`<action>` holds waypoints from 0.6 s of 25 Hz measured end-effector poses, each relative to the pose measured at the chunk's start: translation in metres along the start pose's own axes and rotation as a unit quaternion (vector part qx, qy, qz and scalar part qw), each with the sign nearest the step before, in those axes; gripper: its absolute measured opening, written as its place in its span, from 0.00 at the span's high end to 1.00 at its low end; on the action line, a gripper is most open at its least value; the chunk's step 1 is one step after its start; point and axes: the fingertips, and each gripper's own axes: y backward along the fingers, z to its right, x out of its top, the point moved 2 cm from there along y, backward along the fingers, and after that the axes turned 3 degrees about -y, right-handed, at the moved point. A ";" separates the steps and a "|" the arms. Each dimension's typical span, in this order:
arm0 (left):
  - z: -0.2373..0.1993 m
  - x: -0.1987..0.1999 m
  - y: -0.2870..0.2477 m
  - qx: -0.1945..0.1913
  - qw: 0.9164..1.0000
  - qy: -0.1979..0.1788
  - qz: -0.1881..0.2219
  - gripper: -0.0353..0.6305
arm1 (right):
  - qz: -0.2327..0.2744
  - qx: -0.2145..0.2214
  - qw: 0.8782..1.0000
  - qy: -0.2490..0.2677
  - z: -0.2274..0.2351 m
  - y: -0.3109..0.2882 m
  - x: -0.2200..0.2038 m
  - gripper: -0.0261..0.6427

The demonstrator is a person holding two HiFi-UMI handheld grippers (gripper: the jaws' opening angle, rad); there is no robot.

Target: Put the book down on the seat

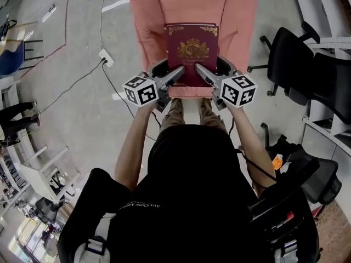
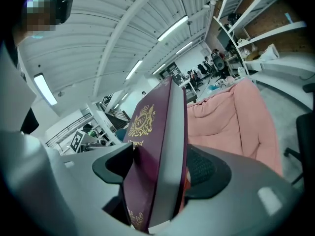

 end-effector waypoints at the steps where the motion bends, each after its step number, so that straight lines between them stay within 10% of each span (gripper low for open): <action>1: 0.001 -0.003 -0.002 0.000 1.000 -0.003 -0.005 0.53 | -0.003 -0.001 1.000 0.002 0.001 0.001 -0.003 0.44; 15: -0.019 -0.057 -0.016 0.006 0.996 -0.034 -0.076 0.53 | -0.056 -0.022 0.997 -0.047 0.035 -0.003 -0.064 0.44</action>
